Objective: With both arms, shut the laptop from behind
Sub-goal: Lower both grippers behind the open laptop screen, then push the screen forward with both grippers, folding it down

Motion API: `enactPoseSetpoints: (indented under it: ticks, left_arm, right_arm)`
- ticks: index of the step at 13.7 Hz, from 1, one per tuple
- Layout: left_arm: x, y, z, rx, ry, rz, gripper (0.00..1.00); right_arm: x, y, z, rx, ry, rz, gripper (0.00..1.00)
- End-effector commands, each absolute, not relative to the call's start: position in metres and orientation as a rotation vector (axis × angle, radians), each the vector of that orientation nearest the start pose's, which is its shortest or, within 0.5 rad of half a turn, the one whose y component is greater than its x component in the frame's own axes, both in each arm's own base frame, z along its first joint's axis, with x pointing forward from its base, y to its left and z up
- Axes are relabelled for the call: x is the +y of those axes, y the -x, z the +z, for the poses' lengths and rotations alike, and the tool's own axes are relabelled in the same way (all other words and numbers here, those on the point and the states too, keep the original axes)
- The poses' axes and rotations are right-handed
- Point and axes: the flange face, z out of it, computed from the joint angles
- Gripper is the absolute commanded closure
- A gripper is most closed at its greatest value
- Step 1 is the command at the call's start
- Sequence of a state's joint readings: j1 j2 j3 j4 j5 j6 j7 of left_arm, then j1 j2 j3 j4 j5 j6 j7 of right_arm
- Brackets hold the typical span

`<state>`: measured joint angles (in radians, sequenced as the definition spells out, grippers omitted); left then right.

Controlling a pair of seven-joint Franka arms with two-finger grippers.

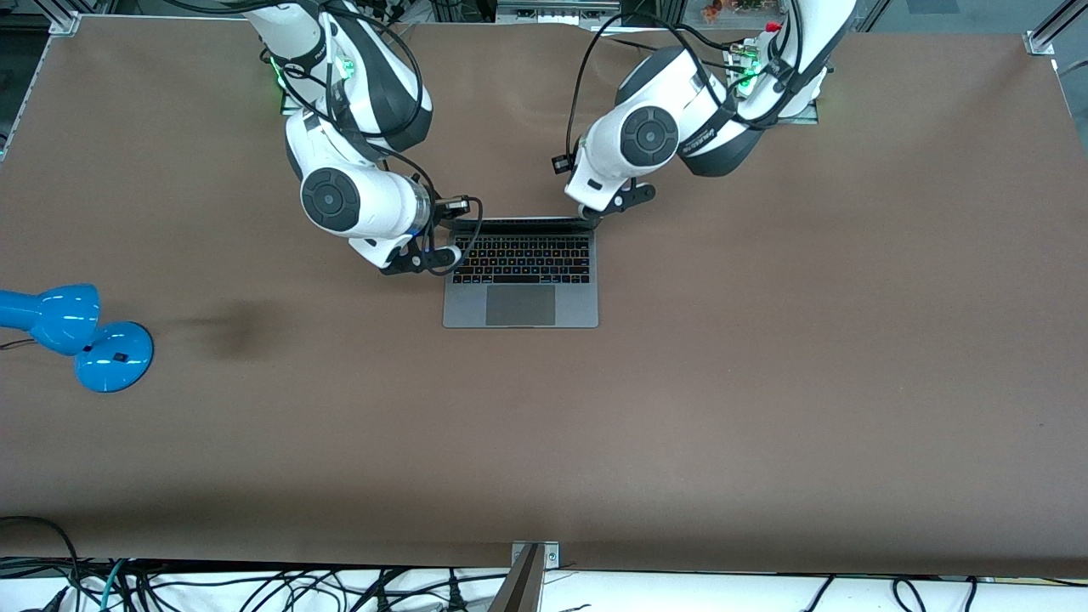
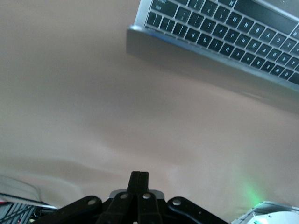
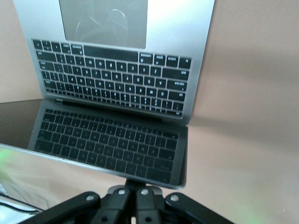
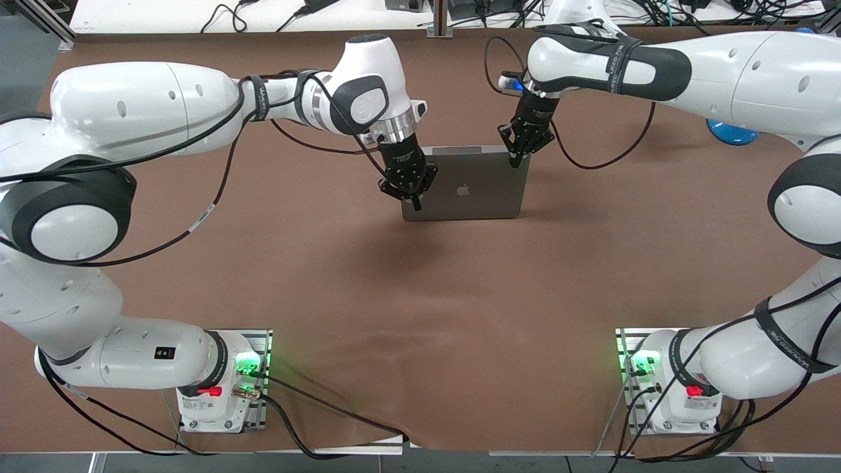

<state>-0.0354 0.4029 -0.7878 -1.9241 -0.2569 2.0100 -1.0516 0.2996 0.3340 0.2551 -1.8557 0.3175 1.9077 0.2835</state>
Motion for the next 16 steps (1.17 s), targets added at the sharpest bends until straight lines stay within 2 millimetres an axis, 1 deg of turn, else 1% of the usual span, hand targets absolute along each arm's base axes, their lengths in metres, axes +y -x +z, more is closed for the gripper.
enactPoseSetpoints:
  ticks: [1,3,5,7,8,9,12,13,15,16]
  left_arm:
    - [-0.44,-0.427,0.314,-0.599,3.135,0.854,1.0]
    - [-0.441,-0.436,0.299,-0.61,3.168,0.818,1.0]
    - [-0.439,-0.447,0.29,-0.605,3.18,0.788,1.0]
    - [-0.437,-0.455,0.29,-0.611,3.186,0.774,1.0]
    - [-0.431,-0.467,0.29,-0.643,3.189,0.754,1.0]
    - [-0.432,-0.469,0.291,-0.644,3.193,0.747,1.0]
    - [-0.429,-0.489,0.291,-0.649,3.213,0.697,1.0]
    - [-0.424,-0.499,0.288,-0.659,3.214,0.671,1.0]
    - [-0.426,-0.511,0.287,-0.666,3.229,0.659,1.0]
    - [-0.423,-0.516,0.283,-0.673,3.226,0.653,1.0]
  right_arm:
    - [0.325,-0.515,0.322,-0.206,2.841,0.514,0.98]
    - [0.326,-0.521,0.314,-0.204,2.836,0.474,0.98]
    - [0.33,-0.527,0.308,-0.199,2.833,0.467,0.98]
    - [0.329,-0.535,0.303,-0.191,2.83,0.453,0.98]
    - [0.327,-0.54,0.299,-0.181,2.83,0.448,0.98]
    - [0.328,-0.543,0.296,-0.186,2.831,0.442,0.98]
    - [0.327,-0.553,0.284,-0.209,2.832,0.442,0.98]
    - [0.325,-0.558,0.28,-0.21,2.831,0.441,0.98]
    - [0.321,-0.566,0.271,-0.217,2.828,0.415,0.98]
    - [0.319,-0.57,0.267,-0.215,2.828,0.406,0.98]
